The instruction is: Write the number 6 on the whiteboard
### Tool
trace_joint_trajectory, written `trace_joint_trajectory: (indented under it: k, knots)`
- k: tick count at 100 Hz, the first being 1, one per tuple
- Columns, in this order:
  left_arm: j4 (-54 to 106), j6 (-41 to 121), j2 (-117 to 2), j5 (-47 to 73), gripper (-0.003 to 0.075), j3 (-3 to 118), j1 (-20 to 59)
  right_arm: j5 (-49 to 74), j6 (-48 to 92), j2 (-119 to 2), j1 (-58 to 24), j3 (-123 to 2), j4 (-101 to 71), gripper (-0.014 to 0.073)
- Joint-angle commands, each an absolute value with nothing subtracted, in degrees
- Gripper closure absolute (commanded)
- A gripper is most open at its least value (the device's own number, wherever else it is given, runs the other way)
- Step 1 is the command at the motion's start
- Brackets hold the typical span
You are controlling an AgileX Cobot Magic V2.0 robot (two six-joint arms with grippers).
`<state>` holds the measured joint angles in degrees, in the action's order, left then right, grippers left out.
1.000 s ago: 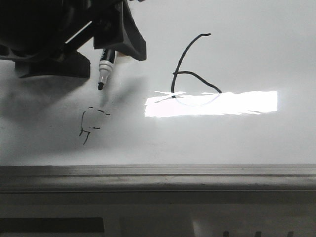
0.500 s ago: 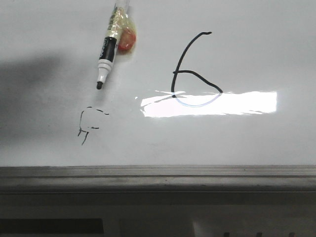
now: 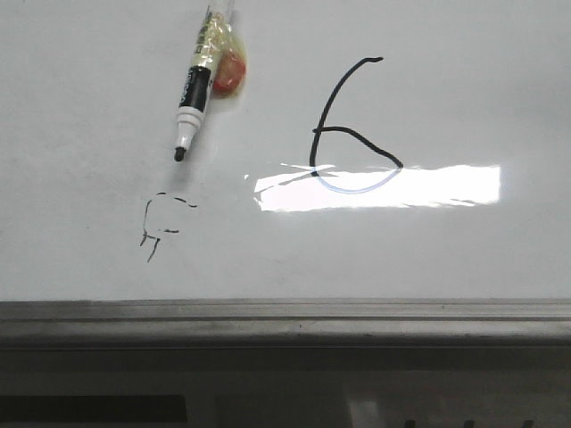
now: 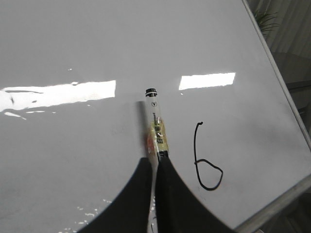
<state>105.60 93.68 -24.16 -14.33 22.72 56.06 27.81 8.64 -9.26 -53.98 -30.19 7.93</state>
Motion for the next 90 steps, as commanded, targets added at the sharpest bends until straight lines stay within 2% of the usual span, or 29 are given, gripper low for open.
trace_joint_trajectory:
  k: [1, 64, 80, 90]
  knots:
    - [106.3, 94.0, -22.4, -10.4, 0.0741, 22.2, 56.0, 25.2, 8.9, -9.6, -53.7, -30.9, 9.0, 0.0658]
    - [106.1, 94.0, -22.1, -11.2, 0.0741, 16.8, 56.0, 25.5, 8.9, -9.7, -53.7, -30.7, 9.0, 0.0658]
    - [94.2, 93.4, -19.9, -14.0, 0.0741, 14.4, 51.4, 25.5, 8.9, -9.7, -53.7, -30.7, 9.0, 0.0658]
    - [79.0, 80.6, -18.3, -13.8, 0.0741, 12.0, 44.4, 25.5, 8.9, -9.7, -53.7, -30.7, 9.0, 0.0658]
